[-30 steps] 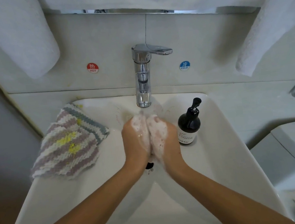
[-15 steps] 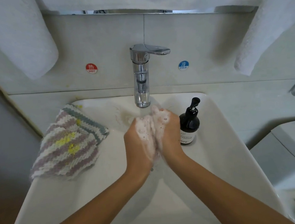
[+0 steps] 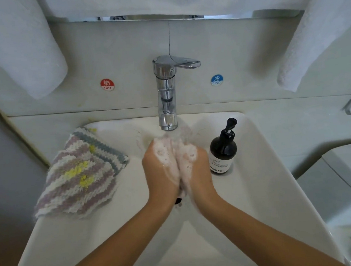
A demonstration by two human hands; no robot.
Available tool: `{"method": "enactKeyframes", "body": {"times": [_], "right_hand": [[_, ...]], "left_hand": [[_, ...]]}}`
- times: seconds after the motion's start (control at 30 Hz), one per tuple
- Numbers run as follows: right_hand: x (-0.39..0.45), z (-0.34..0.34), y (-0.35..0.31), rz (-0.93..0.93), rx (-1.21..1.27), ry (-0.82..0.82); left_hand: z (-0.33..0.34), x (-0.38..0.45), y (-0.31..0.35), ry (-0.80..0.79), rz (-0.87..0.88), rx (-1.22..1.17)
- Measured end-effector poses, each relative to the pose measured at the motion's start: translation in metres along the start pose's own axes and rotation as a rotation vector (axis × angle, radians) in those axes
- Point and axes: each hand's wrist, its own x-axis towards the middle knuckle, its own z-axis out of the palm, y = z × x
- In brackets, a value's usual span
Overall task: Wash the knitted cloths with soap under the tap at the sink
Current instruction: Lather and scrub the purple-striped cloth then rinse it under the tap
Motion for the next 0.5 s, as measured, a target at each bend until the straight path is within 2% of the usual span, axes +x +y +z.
{"method": "enactKeyframes", "body": {"times": [0.13,0.3,0.5], "right_hand": [[-0.003,0.000,-0.010,0.087,0.043,-0.134],[0.002,-0.009,-0.008,-0.024,0.084,-0.062],[0.011,-0.020,-0.007,0.029,0.171,-0.087]], "left_hand": [[-0.002,0.019,-0.008,0.021,-0.024,0.078],[-0.010,0.021,-0.003,-0.052,0.047,0.080],[-0.014,0.021,-0.003,-0.079,-0.042,0.048]]}}
